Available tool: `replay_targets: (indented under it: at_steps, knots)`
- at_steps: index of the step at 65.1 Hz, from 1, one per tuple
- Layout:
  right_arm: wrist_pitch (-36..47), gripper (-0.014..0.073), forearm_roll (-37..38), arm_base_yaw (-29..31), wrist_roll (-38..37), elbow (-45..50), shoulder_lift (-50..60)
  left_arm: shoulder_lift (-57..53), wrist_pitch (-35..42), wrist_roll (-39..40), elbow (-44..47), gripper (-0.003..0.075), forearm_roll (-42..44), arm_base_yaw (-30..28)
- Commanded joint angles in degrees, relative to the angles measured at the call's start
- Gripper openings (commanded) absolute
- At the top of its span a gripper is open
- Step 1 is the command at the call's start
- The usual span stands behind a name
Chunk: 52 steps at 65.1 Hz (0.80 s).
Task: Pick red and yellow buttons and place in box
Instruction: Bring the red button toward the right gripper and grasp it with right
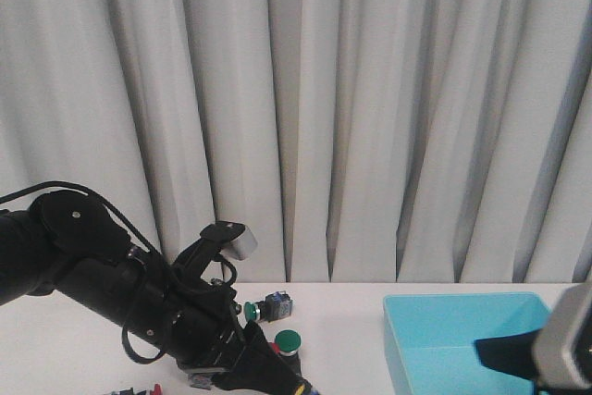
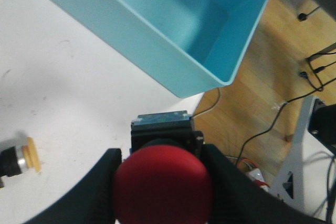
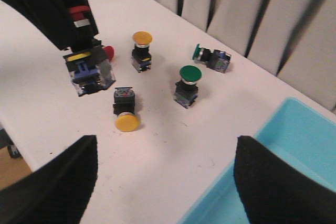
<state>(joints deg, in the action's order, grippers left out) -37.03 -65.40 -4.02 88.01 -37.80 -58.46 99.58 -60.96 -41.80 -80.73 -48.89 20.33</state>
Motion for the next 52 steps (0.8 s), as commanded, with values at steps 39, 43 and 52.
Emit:
replay_targets:
  at_steps: [39,43,52]
  knots:
    - [16.32,0.0521,3.71,-23.64,0.41,-13.11,-18.00,-3.33,-1.87,-2.31,-1.66,0.0175,-9.96,0.20]
    - [15.58,0.0521,3.71,-23.64,0.41,-13.60,-18.64,-3.33,-1.71,-2.31,-1.66,0.0175,-9.96,0.20]
    - [15.10,0.0520,3.71,-23.64,1.11,-13.67,-19.09,-3.33,-0.76,-2.31,-1.66,0.0175,-11.53,0.20]
